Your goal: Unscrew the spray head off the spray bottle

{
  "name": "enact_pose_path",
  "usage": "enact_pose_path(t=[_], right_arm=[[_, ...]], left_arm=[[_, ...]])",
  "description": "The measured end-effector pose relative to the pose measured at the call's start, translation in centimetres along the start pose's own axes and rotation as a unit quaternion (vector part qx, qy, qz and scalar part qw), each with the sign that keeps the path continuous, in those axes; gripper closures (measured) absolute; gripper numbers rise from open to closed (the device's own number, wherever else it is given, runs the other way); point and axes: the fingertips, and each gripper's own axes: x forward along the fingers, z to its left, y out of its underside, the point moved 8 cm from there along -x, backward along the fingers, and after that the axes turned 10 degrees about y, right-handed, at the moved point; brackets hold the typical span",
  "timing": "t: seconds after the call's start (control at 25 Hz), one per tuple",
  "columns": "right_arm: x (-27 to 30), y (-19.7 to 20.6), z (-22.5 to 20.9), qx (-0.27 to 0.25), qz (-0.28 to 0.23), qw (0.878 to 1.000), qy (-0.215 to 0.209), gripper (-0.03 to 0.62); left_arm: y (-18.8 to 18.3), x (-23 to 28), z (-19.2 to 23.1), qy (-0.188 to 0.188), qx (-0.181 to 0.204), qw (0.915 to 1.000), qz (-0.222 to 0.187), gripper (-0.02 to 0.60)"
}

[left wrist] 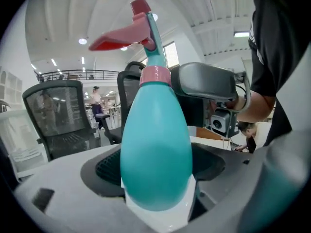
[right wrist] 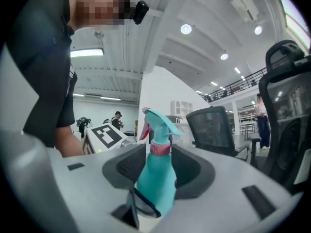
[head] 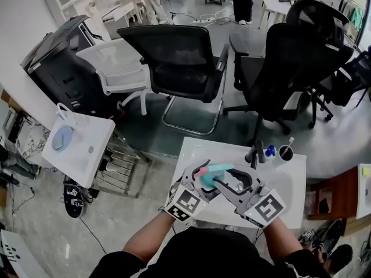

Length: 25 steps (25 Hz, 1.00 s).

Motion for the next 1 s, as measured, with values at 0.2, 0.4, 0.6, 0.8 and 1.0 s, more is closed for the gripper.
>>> enact_pose_path(t=[0.2, 0.4, 0.6, 0.8, 1.0], right_arm=[[0.2, 0.5, -0.2, 0.013, -0.002, 0.999, 0.041, 0.424], [0.7, 0.6, -0.1, 0.026, 0.0, 0.997, 0.066, 0.436], [0.6, 0.3, 0.0, 0.018, -0.003, 0.998, 0.054, 0.45], [0.0, -0.7, 0.2, -0.001, -0.003, 1.0, -0.023, 0.456], [-0.9, -1.4, 0.4, -0.011, 0.005, 0.995, -0.095, 0.457]], left_arm=[[0.2, 0.3, 0.1, -0.047, 0.004, 0.9988, 0.01, 0.173], [0.4, 1.0, -0.2, -0.05, 0.01, 0.9985, 0.018, 0.173], [0.4, 1.0, -0.6, -0.031, -0.002, 0.9995, 0.01, 0.173], [0.1, 0.5, -1.2, 0.016, 0.026, 0.9995, 0.0, 0.173], [-0.4, 0.1, -1.9, 0.085, 0.06, 0.9945, -0.011, 0.173]])
